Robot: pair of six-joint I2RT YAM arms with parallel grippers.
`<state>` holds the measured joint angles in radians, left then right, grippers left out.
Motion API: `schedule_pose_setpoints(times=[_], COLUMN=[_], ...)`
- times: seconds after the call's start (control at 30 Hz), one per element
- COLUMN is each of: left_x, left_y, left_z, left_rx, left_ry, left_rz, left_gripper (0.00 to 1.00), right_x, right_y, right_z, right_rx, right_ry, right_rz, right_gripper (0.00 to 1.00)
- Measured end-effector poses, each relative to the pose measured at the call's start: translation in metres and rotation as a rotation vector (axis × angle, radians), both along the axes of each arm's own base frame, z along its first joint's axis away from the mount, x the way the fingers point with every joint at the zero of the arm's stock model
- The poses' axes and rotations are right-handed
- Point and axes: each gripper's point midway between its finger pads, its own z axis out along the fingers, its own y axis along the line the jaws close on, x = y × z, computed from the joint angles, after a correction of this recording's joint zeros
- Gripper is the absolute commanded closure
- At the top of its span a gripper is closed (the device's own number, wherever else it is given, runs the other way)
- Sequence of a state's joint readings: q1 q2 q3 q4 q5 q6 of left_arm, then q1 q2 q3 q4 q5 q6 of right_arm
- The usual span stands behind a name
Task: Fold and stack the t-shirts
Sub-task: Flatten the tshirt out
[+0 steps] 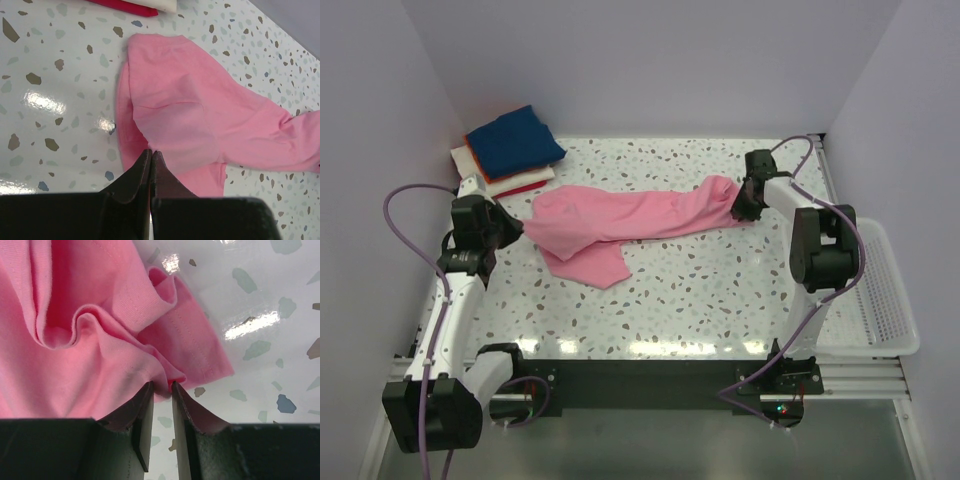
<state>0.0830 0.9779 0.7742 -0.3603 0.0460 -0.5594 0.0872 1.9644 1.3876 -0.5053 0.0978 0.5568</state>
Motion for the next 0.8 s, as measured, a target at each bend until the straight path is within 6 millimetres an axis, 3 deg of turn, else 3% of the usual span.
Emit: schedule_pose_setpoints(times=[0.13, 0.33, 0.53, 0.63, 0.8], left_x=[0.0, 0.0, 0.0, -0.002, -0.004], left_y=[-0.001, 0.0, 0.0, 0.002, 0.007], left_z=[0.0, 0.0, 0.0, 0.001, 0.014], left_rx=[-0.001, -0.002, 0.003, 0.008, 0.021], left_ry=[0.0, 0.0, 0.002, 0.003, -0.024], left_rz=[-0.003, -0.002, 0.0, 0.009, 0.031], left_gripper=[1.0, 1.0, 1.0, 1.0, 1.0], right_x=[-0.001, -0.001, -0.007, -0.017, -0.041], right_y=[-0.002, -0.003, -0.007, -0.012, -0.018], right_z=[0.0, -0.001, 0.002, 0.02, 0.092], right_rx=[-0.017, -0.029, -0.051, -0.074, -0.086], right_ry=[0.002, 0.003, 0.02, 0.01, -0.119], right_rz=[-0.004, 0.002, 0.001, 0.0, -0.002], right_gripper=[0.73, 1.0, 1.0, 1.0, 1.0])
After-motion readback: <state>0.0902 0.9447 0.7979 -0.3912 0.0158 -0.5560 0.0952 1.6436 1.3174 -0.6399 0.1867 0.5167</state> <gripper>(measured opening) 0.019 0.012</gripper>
